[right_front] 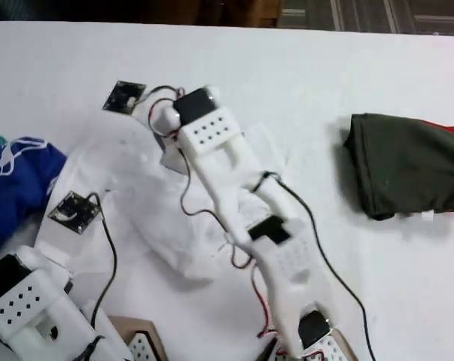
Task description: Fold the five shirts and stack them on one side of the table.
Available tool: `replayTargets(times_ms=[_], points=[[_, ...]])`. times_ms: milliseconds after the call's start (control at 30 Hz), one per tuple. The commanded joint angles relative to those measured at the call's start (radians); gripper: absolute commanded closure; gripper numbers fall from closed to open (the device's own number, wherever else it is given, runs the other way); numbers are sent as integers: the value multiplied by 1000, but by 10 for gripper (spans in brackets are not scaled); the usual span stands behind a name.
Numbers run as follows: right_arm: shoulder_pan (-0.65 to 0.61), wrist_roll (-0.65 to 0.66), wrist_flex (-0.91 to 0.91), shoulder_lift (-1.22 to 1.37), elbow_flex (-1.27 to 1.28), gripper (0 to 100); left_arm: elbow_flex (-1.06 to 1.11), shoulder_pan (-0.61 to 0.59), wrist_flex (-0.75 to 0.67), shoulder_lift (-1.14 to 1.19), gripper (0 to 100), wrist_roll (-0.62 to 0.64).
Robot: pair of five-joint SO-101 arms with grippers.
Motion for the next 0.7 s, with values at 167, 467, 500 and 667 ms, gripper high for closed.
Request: replayTargets(times_ms=[167, 467, 500, 667], points=[[-99, 106, 71, 263, -385, 815, -16, 3, 2, -3, 975, -9], [-150, 187, 58, 326, -396, 815, -16, 2, 2, -3, 975, -9], [-150, 187, 59, 331, -396, 815, -16, 0, 2, -3, 975, -9], [-171, 189, 59, 348, -387, 815, -16, 0, 2, -3, 975, -9]])
